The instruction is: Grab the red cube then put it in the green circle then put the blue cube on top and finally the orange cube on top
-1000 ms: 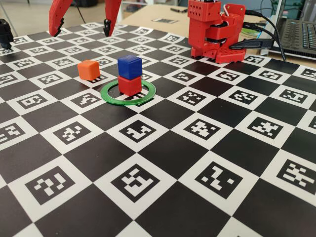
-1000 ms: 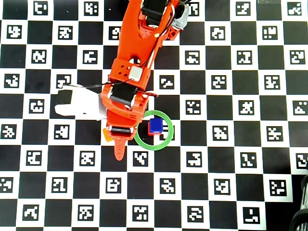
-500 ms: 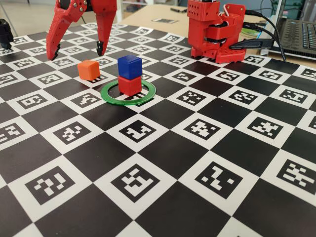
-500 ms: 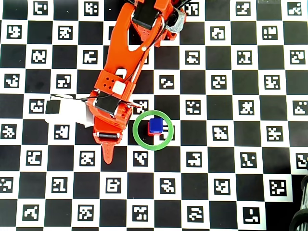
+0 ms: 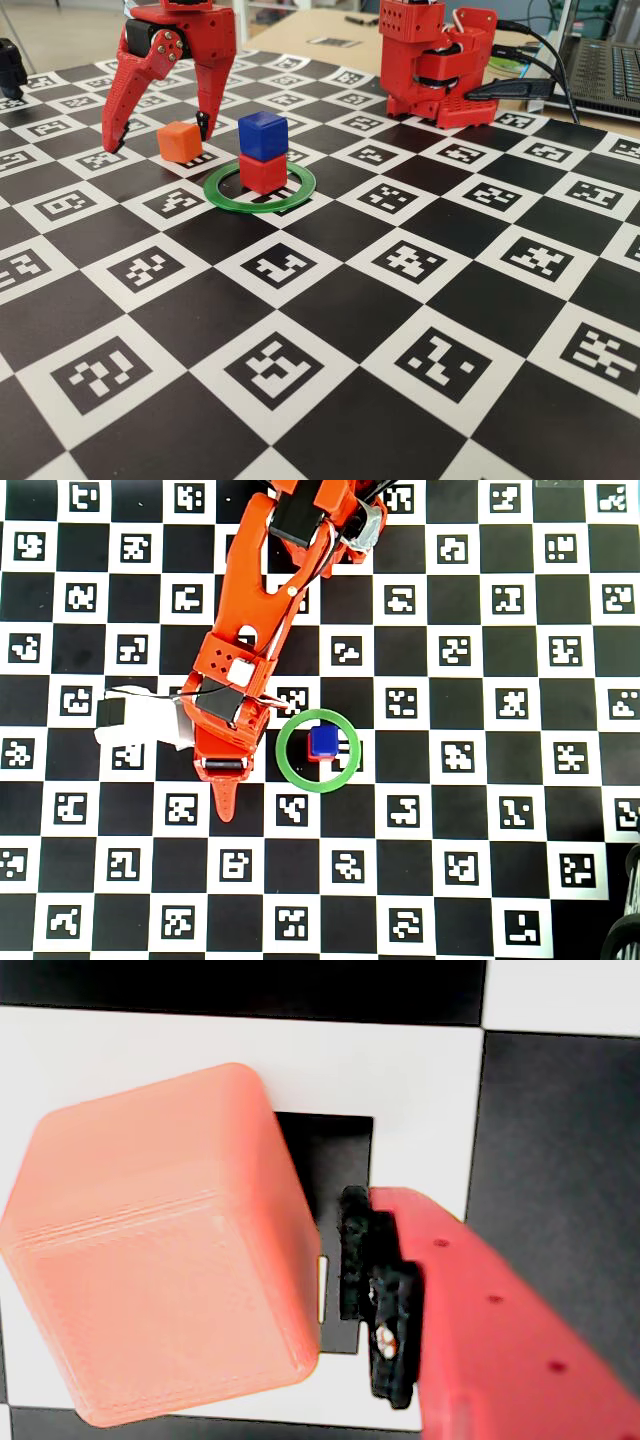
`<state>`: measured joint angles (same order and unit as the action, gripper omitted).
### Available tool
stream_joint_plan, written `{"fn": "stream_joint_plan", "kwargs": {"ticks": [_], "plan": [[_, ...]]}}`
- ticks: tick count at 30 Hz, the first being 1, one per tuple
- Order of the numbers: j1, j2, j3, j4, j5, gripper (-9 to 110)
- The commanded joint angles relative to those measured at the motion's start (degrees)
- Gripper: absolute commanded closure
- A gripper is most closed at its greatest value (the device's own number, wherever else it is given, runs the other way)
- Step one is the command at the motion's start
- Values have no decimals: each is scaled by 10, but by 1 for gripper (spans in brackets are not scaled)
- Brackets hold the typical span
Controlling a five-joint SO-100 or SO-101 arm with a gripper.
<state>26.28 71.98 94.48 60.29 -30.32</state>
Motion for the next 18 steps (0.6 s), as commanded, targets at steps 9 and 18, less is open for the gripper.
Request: {"fn": "stream_joint_plan", "kwargs": {"ticks": [9, 18], "plan": [[4, 22, 7, -35, -108, 48], [4, 26, 9, -47, -124, 62]]}}
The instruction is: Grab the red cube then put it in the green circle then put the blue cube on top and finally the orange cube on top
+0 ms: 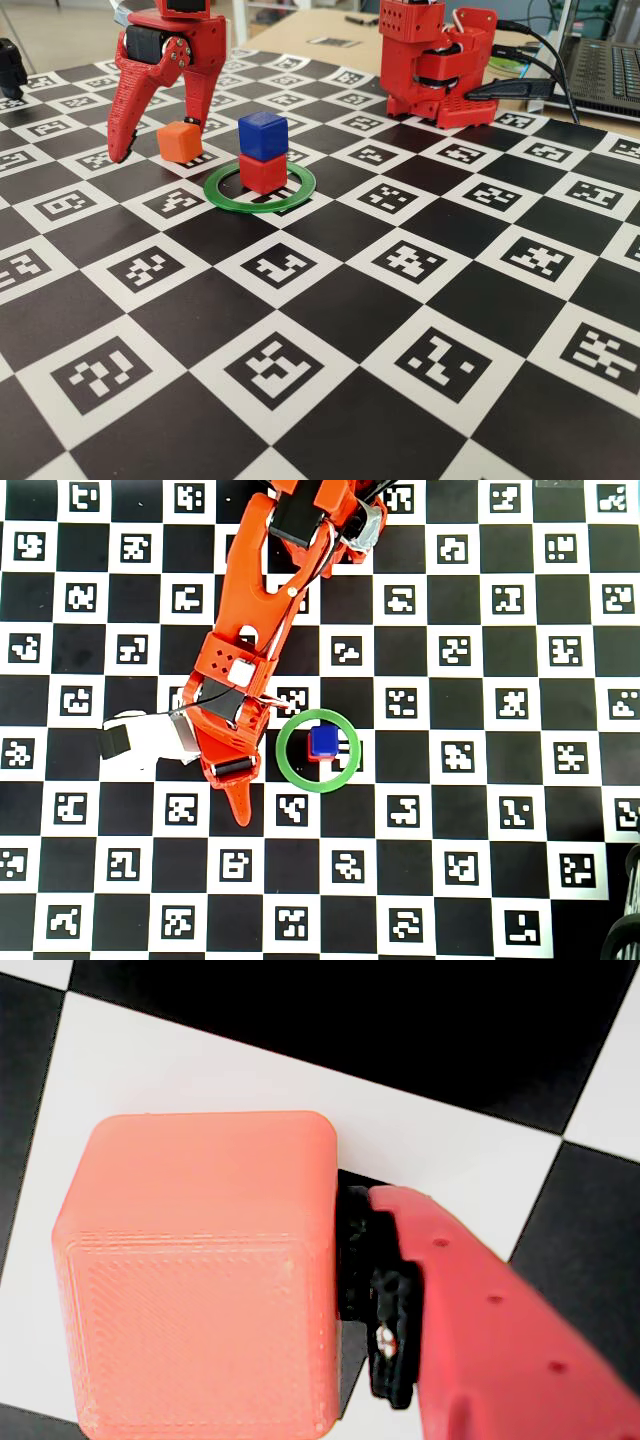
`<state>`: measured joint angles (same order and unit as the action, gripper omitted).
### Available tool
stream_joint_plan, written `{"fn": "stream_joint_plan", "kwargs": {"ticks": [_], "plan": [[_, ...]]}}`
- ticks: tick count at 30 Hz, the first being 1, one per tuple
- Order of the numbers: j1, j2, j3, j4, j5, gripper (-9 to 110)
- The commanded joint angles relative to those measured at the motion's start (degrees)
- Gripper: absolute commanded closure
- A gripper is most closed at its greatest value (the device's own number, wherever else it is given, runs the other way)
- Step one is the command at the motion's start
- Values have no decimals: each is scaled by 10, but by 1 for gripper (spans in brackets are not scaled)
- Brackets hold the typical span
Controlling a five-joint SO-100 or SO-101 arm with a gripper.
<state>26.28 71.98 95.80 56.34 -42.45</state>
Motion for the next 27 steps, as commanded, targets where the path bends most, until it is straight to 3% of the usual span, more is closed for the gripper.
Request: {"fn": "stream_joint_plan", "kwargs": {"ticks": [1, 4, 8, 17, 27], "plan": [[4, 27, -4, -7, -4, 66], [4, 30, -4, -7, -1, 79], [4, 37, -7, 6, -7, 86], [4, 68, -113, 139, 22, 87], [-17, 93, -299, 343, 149, 88]]}}
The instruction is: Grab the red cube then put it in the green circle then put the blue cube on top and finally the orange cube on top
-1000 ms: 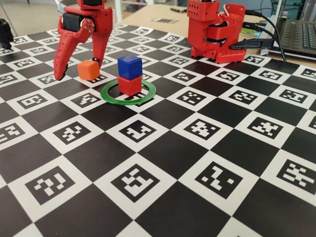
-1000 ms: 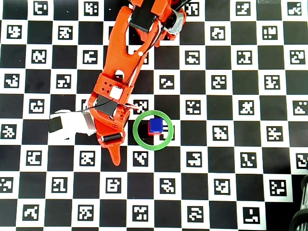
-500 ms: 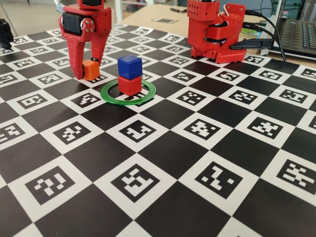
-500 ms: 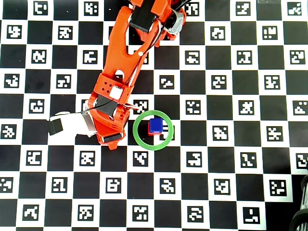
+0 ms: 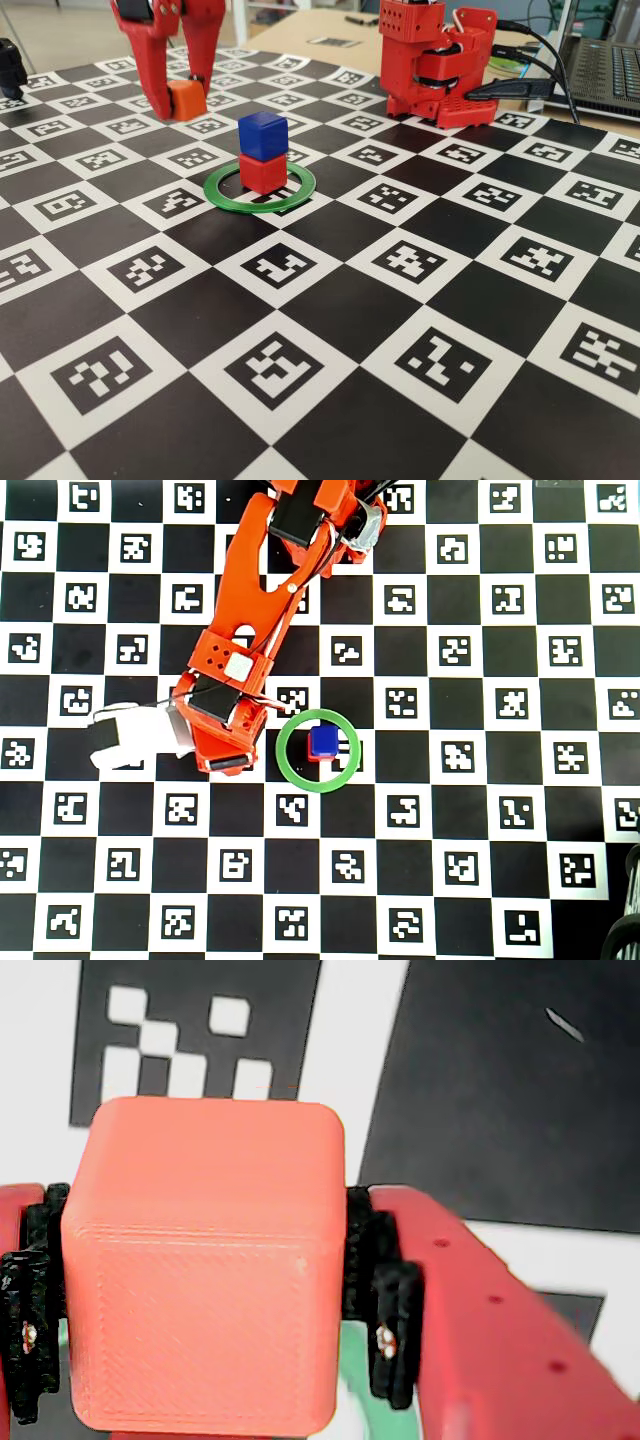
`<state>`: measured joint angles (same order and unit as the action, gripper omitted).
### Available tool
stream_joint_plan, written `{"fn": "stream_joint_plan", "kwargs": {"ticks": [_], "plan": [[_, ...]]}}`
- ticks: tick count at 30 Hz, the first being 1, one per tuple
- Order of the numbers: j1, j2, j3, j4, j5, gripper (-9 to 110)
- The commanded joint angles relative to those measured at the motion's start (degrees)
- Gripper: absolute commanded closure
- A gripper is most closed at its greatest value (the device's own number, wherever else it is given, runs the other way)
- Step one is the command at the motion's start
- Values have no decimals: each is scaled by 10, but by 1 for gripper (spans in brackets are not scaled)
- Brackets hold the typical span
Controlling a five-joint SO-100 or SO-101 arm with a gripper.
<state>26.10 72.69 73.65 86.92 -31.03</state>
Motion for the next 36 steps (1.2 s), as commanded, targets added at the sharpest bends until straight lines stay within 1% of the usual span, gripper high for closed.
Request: {"fn": "stream_joint_plan", "kwargs": {"ticks": [1, 5, 12, 22, 31, 36], "plan": [[-20, 90, -84, 51, 50, 88], [-43, 110, -81, 75, 113, 88], [-97, 128, -38, 69, 224, 88], [-177, 141, 33, 29, 316, 88], [-209, 156, 81, 3, 332, 88], [-220, 171, 100, -8, 315, 88]]}}
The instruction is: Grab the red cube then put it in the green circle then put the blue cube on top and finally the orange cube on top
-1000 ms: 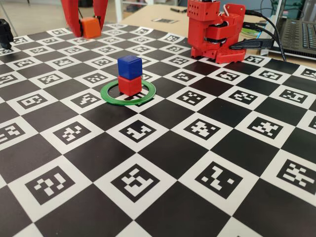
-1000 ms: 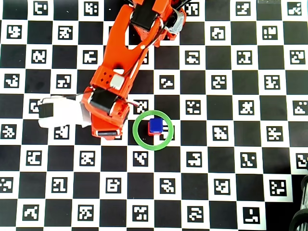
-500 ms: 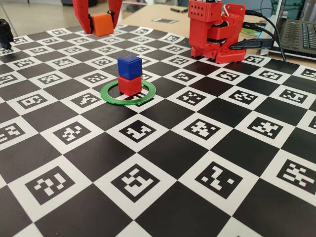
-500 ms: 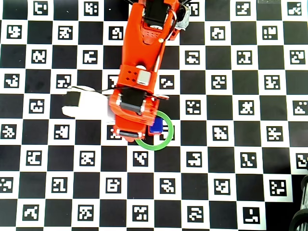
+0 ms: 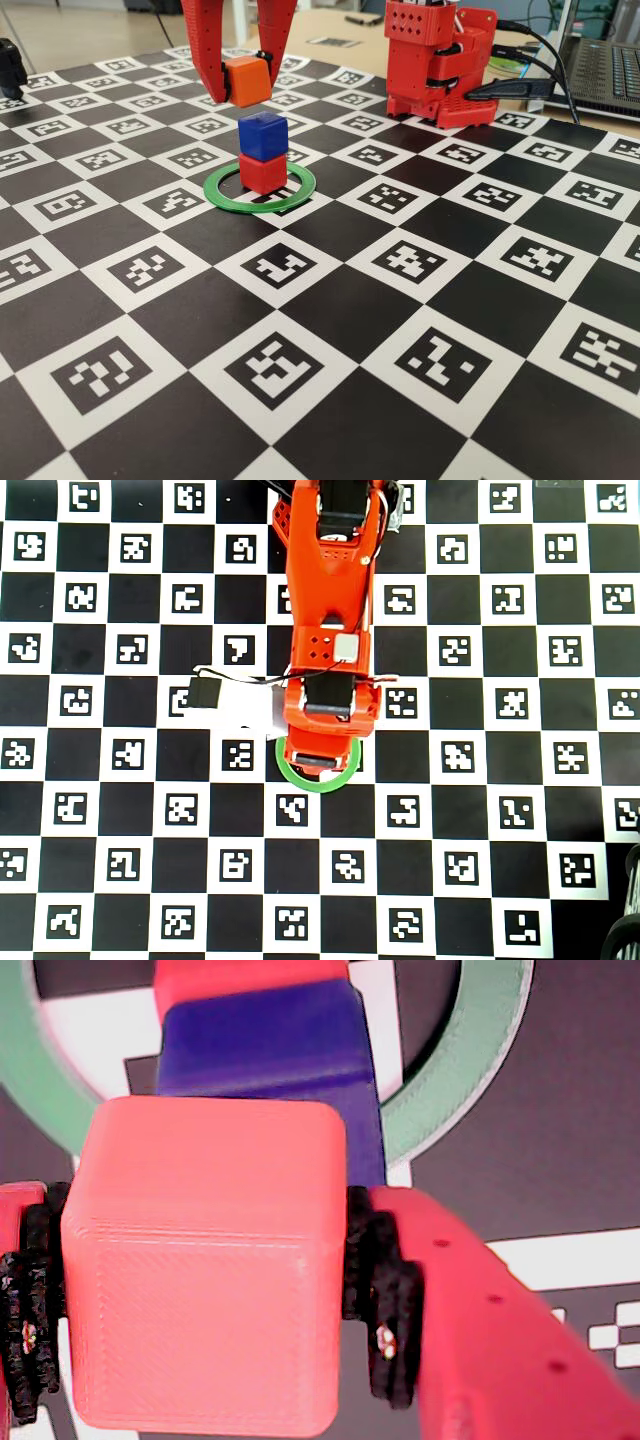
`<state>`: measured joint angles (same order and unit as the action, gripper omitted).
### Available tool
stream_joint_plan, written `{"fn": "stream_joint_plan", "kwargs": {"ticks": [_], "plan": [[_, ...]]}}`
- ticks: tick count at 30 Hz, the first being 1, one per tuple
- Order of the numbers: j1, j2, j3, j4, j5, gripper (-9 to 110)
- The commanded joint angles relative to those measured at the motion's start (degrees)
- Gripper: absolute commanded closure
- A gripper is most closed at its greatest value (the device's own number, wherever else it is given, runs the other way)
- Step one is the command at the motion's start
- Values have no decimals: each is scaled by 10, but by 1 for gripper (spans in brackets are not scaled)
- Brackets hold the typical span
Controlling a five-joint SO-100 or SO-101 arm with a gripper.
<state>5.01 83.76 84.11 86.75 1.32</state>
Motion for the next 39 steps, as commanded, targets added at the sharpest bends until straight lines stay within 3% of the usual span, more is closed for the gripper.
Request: {"fn": "stream_joint_plan", "kwargs": {"ticks": [1, 26, 33, 39], "plan": [[-11, 62, 0, -9, -13, 88], [-9, 93, 84, -68, -40, 87], [-11, 95, 85, -62, -42, 66], [-7, 103, 60, -38, -42, 56]]}}
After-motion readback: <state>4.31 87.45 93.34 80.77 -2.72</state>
